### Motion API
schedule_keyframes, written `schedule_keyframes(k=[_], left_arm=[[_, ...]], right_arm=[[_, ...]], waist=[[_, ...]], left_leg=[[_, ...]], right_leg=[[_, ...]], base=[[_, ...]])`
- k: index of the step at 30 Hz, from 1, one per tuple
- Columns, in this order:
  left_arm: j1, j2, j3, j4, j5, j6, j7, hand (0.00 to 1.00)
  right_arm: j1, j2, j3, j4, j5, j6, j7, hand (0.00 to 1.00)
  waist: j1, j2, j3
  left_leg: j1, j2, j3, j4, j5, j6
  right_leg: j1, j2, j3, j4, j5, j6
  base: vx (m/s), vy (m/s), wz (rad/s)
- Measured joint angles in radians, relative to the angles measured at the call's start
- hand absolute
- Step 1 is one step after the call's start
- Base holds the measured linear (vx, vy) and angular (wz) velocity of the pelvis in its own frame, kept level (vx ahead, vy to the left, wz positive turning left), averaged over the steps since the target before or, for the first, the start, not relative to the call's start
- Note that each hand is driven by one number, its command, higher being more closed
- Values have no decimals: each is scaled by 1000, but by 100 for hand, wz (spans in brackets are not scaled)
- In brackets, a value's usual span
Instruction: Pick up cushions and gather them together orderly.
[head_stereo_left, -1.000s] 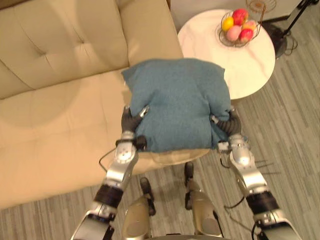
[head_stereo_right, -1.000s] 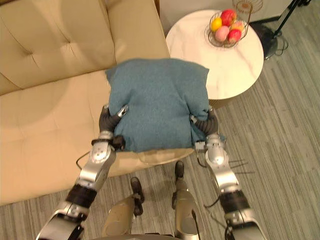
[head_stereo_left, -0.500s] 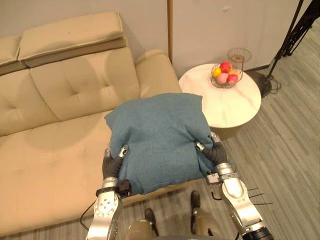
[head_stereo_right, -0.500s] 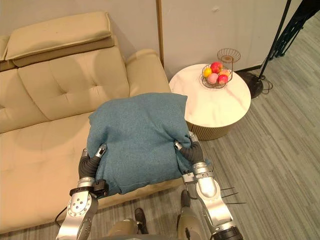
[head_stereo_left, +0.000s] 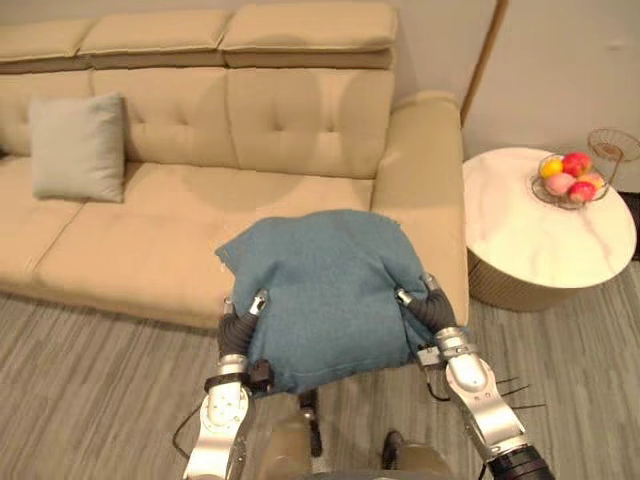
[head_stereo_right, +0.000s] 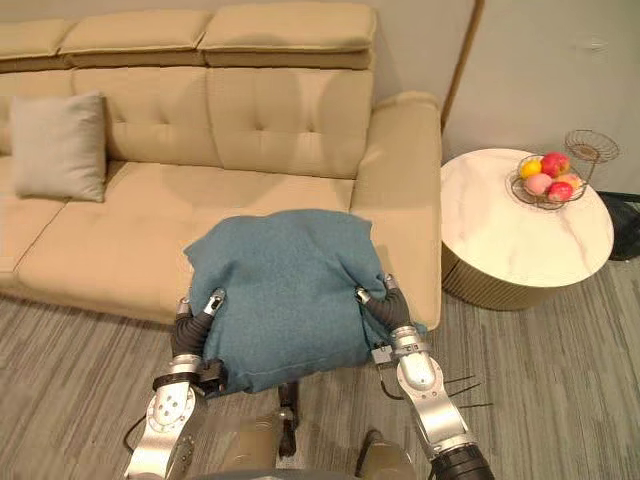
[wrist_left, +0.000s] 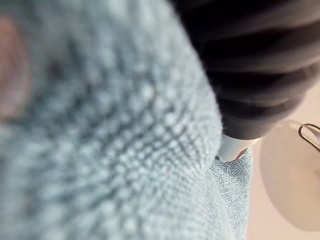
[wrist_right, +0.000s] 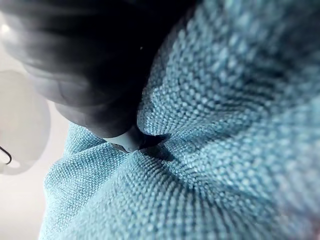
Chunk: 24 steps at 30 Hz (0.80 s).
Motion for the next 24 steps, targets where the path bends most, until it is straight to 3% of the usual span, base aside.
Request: schedule_keyframes(k=[2,3,6,10,11,14,15,17,19,21,22,24], left_arm=[[-16,7,0,5,0,0,-1,100],[-15,22,0,6,-7,-2,-1,100],[-16,30,0,10,-18,-2,-1,100],[-15,32,0,10,-18,-2,-2,100],[-15,32,1,9,-18,-2,-6,100],[-4,35,2,9,-18,-1,-22,100],[6,34,1,9,-18,1,-22,100],[10,31,0,8,-18,2,-22,100],[10,43,0,8,-18,1,-21,100],[8,59,0,10,-19,1,-21,100],[3,60,-1,12,-18,1,-21,100],[-26,64,-28,46,-17,2,-22,100]], right_arm=[[0,13,-5,0,0,0,-2,100],[0,29,-8,-1,-1,1,-2,100],[0,46,-14,-2,-1,1,-2,100],[1,54,-19,-5,2,1,0,100],[1,59,-23,-5,2,1,0,100],[18,70,-28,-4,2,1,2,100],[22,73,-30,-2,2,1,3,100],[25,79,-32,15,2,1,4,100],[25,90,-34,21,2,1,11,100],[25,92,-36,27,3,1,22,100],[28,91,-38,29,3,1,24,100],[55,90,-62,27,5,0,24,100]], waist=[[1,-6,0],[5,-19,-3],[7,-41,-9],[9,-50,-15],[9,-53,-14],[-2,-75,-7],[-8,-84,-7],[-18,-74,-4],[-31,-77,-1],[-40,-81,6],[-55,-84,9],[-76,-100,4]], left_leg=[[31,-20,1,-92,14,-9],[26,-22,6,-90,15,-5],[12,-36,-6,-54,-4,19],[-18,-51,-26,-19,-33,30],[-28,-61,-28,5,-51,40],[-30,-95,-50,103,-136,65],[-22,-121,-65,121,-161,90],[16,-126,-83,111,-173,110],[40,-124,-105,96,-179,117],[79,-130,-120,54,-180,116],[109,-142,-134,19,-179,114],[166,-179,-165,-15,-187,88]], right_leg=[[2,-3,5,-42,33,14],[16,-2,4,-81,71,26],[50,-7,-6,-132,107,48],[52,-25,-26,-137,101,56],[46,-42,-33,-112,75,66],[15,-106,-33,87,-29,69],[-43,-142,-1,255,-26,47],[-157,-147,56,456,-6,-17],[-192,-98,59,409,-46,12],[-215,-42,55,265,-34,20],[-226,-8,51,146,4,37],[-215,7,56,-61,122,35]], base=[[-76,153,-2],[-75,172,-6],[-44,114,10],[-36,104,19],[11,120,21],[45,103,27],[63,70,25],[145,94,23],[232,62,27],[283,17,25],[236,-4,43],[411,-62,73]])
